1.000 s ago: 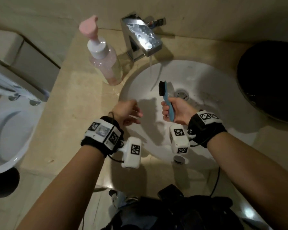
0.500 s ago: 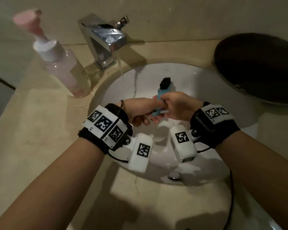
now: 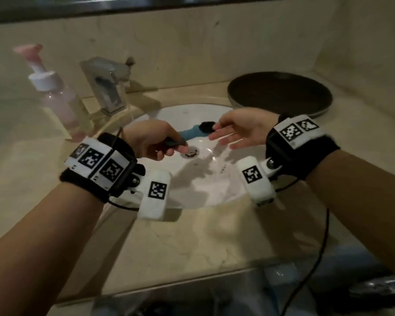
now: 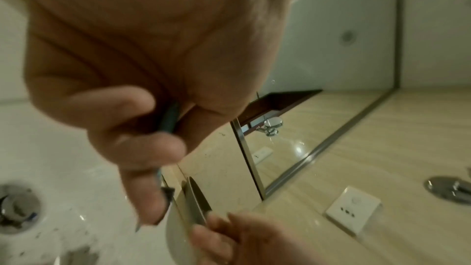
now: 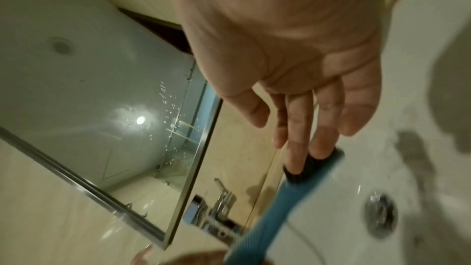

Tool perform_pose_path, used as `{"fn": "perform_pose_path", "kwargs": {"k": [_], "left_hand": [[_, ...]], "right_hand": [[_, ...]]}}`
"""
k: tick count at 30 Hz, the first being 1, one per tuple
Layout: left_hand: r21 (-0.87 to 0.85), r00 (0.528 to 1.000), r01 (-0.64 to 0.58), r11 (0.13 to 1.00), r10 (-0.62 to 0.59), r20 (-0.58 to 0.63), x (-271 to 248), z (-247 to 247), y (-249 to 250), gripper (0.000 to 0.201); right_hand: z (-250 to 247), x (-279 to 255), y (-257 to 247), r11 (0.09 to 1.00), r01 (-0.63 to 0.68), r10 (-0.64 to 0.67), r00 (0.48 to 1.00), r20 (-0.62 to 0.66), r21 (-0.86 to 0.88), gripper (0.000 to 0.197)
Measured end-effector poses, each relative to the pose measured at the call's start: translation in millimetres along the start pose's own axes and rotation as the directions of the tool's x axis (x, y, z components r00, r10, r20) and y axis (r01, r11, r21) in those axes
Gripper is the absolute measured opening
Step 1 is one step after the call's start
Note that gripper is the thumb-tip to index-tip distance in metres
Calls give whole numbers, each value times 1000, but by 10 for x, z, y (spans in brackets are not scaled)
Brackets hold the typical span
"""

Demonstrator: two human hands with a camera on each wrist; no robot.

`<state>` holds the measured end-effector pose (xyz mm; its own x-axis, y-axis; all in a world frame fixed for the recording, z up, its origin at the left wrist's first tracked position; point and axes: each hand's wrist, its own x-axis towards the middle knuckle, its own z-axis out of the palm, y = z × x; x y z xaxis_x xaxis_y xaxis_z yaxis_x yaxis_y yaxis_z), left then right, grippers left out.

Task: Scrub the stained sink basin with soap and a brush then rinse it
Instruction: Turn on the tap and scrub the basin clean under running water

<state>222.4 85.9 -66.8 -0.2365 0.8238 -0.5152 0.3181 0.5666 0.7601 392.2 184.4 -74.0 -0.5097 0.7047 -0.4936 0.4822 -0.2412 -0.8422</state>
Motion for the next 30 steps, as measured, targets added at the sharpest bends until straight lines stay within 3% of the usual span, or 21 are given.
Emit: {"fn": "perform_pose_path", "kwargs": {"k": [4, 6, 9, 12, 15, 18, 20, 25, 26, 27, 30], "left_hand": [[268, 997, -20, 963, 41, -71, -78, 84, 40, 23], [315, 995, -36, 948, 64, -79, -49, 98, 74, 23], [340, 994, -39, 940, 72, -85, 29, 104, 148, 20], [384, 995, -20, 923, 57, -83, 149, 81, 212, 17], [367, 998, -2, 930, 23, -54, 283, 50, 228, 11], [280, 1000, 22, 960, -21, -5, 434, 42, 171, 6], [211, 999, 28, 977, -31, 12, 537, 47, 113, 18], [80, 998, 56, 995, -57, 22, 720, 115, -15, 33], [66, 998, 59, 996, -61, 22, 746, 135, -39, 33], [60, 998, 63, 996, -64, 25, 767, 153, -62, 32], [60, 997, 66, 996, -68, 28, 802, 183, -115, 30]], "right_hand": [[-379, -268, 27, 982, 14, -51, 981, -190, -190, 18], [-504, -313, 60, 923, 24, -114, 971, -211, -385, 21], [-637, -334, 124, 700, 60, -208, 970, -123, -712, 28], [-667, -322, 156, 478, 74, -212, 977, -33, -875, 34], [-691, -202, 229, 250, 69, -153, 988, 31, -966, 32], [-761, -39, 348, -78, 67, -53, 996, 72, -995, 36], [-792, 31, 423, -222, 60, 17, 998, 58, -973, 42], [-777, 80, 432, -251, 56, 151, 988, 18, -966, 47], [-768, 80, 415, -217, 60, 174, 985, 22, -974, 46], [-767, 77, 385, -120, 38, 199, 980, 14, -992, 44], [-739, 45, 236, 339, -57, 194, 981, 11, -939, 38]]}}
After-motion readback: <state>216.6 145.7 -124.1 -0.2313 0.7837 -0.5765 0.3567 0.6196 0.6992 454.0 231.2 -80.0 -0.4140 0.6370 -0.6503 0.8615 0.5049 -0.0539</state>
